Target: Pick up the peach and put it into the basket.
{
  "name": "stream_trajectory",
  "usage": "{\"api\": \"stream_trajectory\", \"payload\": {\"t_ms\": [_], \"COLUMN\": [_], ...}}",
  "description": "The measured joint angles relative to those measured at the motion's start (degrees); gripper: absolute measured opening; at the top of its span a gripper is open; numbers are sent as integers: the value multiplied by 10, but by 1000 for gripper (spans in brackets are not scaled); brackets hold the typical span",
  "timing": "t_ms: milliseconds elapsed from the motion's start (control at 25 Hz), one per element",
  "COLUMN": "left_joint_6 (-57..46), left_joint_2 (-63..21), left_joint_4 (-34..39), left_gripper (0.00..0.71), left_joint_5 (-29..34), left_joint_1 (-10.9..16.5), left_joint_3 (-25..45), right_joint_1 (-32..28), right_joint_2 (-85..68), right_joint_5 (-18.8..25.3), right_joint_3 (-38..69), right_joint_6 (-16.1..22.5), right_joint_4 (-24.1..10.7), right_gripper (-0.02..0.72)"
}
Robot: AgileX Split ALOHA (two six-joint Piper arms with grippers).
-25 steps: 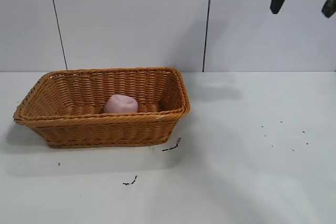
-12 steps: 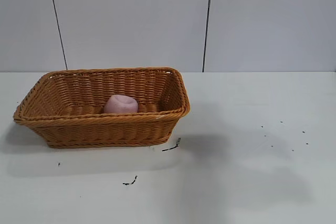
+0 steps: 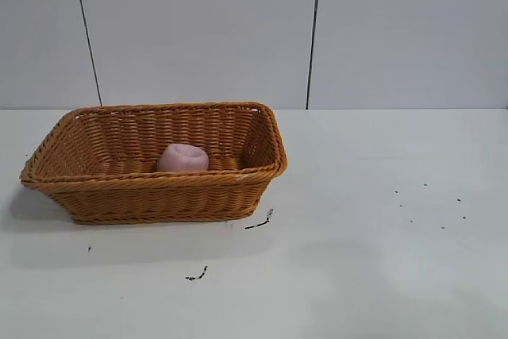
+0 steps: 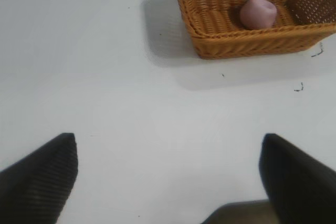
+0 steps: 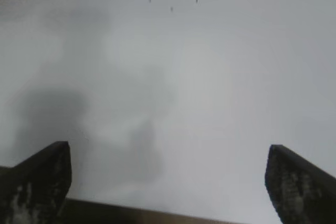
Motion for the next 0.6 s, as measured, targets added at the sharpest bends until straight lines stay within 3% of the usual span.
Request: {"api": "stream_trajectory", "payload": {"t_ms": [600], "left_joint_6": [0], "left_joint_2": [0], "left_joint_4": [0], "left_gripper": [692], "left_joint_5": [0], "left_joint_1": [0], "left_joint_3": [0], "right_joint_1": [0], "right_joint_2": [-17], "right_joint_5": [0], "right_joint_3": [0], "right_joint_6": [0], "right_joint_4": [0], "right_gripper": [689]}}
